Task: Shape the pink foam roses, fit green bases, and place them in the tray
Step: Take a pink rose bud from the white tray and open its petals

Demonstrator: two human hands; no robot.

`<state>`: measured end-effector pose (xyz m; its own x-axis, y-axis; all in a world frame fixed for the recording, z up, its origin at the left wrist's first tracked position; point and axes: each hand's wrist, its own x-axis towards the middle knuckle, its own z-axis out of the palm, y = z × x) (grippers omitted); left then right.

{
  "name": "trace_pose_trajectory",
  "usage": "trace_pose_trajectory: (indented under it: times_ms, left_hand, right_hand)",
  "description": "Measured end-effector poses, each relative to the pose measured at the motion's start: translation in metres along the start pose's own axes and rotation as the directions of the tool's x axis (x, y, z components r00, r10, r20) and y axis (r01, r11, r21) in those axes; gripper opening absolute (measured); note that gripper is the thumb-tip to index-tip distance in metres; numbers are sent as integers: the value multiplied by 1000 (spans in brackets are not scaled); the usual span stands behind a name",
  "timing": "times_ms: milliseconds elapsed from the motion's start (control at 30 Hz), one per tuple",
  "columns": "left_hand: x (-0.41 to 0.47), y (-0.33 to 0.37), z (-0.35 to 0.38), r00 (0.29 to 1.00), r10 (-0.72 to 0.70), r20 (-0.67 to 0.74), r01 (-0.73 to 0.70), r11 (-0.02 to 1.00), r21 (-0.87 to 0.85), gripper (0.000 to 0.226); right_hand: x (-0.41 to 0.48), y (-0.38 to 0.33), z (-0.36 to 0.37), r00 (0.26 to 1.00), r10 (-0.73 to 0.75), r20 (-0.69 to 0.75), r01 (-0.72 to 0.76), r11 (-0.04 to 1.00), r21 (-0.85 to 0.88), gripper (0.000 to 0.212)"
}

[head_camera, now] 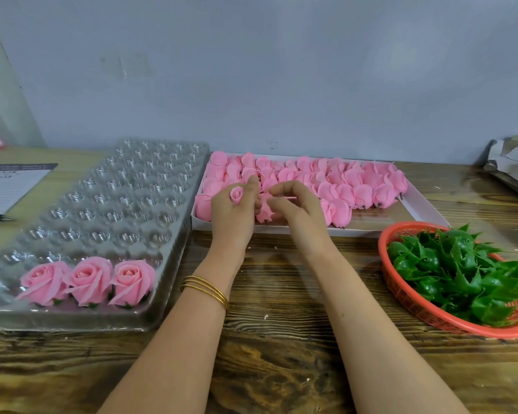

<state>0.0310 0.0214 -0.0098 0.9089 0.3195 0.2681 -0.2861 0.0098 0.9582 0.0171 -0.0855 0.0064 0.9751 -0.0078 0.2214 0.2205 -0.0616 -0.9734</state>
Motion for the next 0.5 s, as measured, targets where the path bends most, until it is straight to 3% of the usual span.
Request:
trace_pose_trajectory:
  times_ms: [133,200,267,500]
  left_hand:
    - [-3,-3,4,992,67,103,-78,992,102,46]
    - [-6,-4,6,984,82,160,-106,983,151,39]
    - [-8,-4,6,977,78,201,-110,982,155,25]
    - [-9,-7,7,964,93,250,-135,978,156,16]
  right_hand:
    - [1,1,3,1000,-5,16,5,999,38,17]
    - [1,4,5,1000,-6,24,5,1000,18,22]
    - [2,5,5,1000,-2,18,2,1000,-3,25]
    - [2,6,4,999,-4,34,6,999,-44,13]
